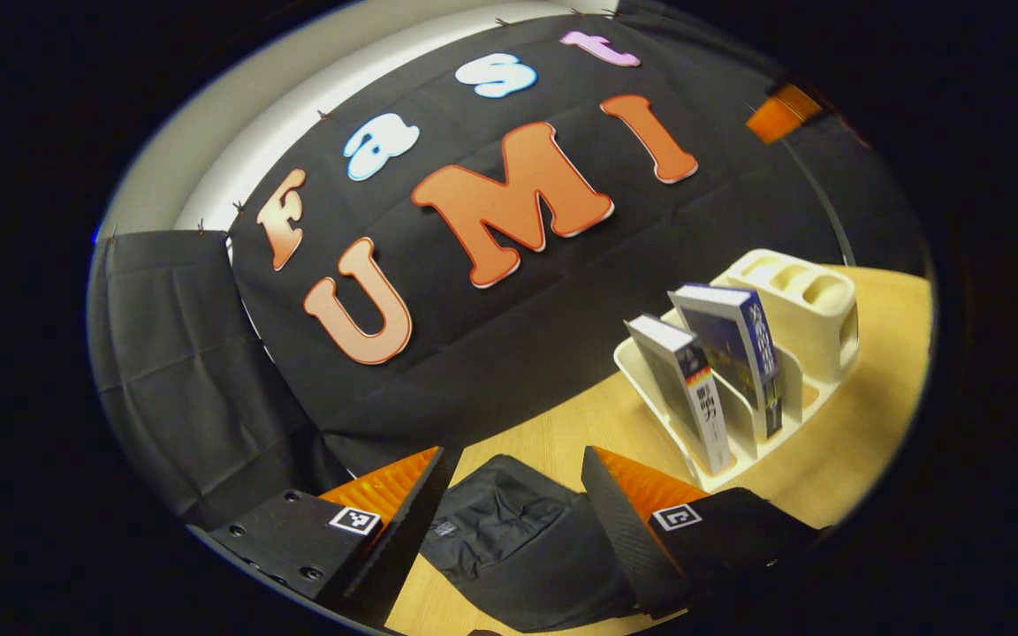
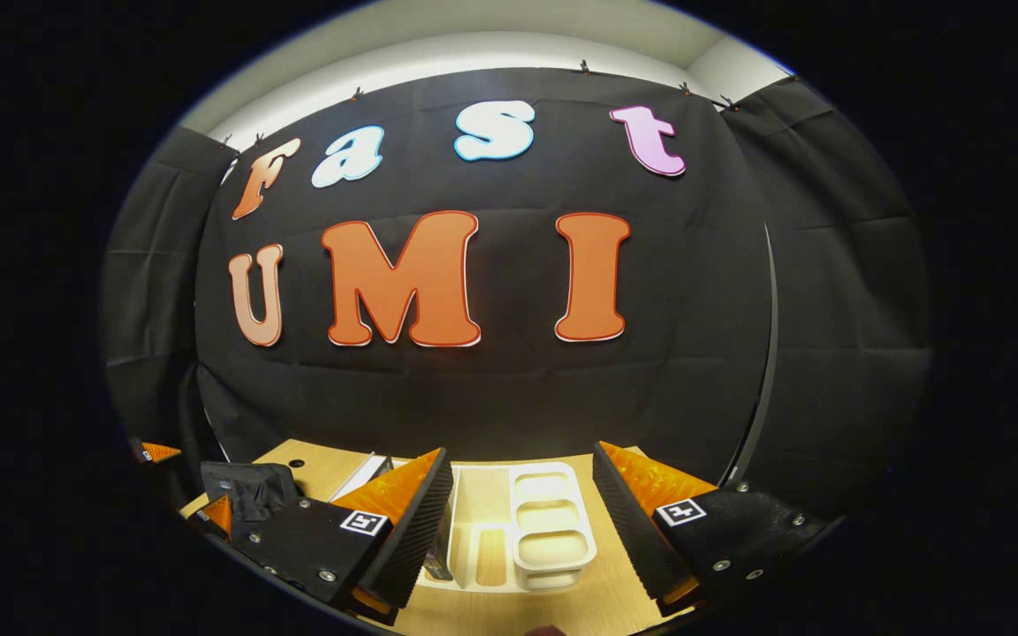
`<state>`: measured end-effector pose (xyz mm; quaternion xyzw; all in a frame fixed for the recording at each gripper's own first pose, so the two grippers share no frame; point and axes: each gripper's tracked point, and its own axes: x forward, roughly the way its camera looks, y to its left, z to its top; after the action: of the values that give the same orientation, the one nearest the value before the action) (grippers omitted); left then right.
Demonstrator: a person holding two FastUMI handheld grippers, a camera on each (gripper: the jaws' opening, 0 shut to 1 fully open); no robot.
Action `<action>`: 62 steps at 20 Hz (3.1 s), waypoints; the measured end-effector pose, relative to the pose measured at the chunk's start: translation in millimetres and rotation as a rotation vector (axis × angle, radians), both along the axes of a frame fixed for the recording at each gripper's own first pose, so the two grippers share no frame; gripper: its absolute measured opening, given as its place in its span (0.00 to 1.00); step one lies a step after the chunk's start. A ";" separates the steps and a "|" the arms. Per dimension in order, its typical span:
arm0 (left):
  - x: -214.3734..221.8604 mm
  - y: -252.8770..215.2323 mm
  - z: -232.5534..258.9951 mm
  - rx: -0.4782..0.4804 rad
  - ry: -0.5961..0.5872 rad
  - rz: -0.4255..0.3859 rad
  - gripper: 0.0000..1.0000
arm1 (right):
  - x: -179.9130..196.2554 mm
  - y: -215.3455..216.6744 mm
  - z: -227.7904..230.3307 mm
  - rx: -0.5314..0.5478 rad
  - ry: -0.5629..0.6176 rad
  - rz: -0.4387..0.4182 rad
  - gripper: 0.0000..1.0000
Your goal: Open the schoolbag, grab two books from the bookshelf and put them into the schoolbag.
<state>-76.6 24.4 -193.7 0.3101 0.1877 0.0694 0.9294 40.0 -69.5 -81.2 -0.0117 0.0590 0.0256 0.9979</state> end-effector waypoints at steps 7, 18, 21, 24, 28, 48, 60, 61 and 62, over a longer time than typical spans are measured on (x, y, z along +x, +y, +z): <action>-41.9 3.5 -80.8 0.163 0.188 -0.016 0.96 | 11.3 -4.9 -28.8 -0.020 0.053 0.013 0.94; -92.7 27.1 -174.4 0.355 0.480 -0.017 0.97 | 24.3 2.5 -46.5 -0.025 0.083 0.049 0.95; -96.5 37.5 -185.5 0.374 0.518 0.008 0.97 | 25.6 -2.8 -48.1 -0.020 0.086 0.041 0.94; -91.9 46.8 -184.1 0.384 0.516 0.045 0.97 | 26.7 -8.6 -48.3 -0.017 0.087 0.030 0.94; -80.7 49.9 -190.7 0.409 0.504 0.046 0.96 | 26.6 -9.0 -48.5 -0.001 0.094 0.035 0.95; -16.8 81.1 -118.1 0.263 0.571 0.006 0.11 | 33.4 -3.1 -34.6 -0.010 0.092 0.135 0.94; 34.2 105.3 -64.5 -0.051 0.756 -0.210 0.06 | 23.9 80.6 -28.1 -0.100 0.217 0.267 0.94; 39.7 107.1 -61.4 -0.078 0.766 -0.245 0.06 | 22.9 94.1 -30.7 -0.098 0.242 0.269 0.94; 41.5 109.5 -61.4 -0.112 0.799 -0.267 0.06 | 22.1 106.6 -32.9 -0.102 0.272 0.259 0.94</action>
<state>-35.1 133.9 -255.1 0.2832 0.4949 -0.1873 0.7999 62.2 37.1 -114.1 -0.0660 0.1926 0.1520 0.9672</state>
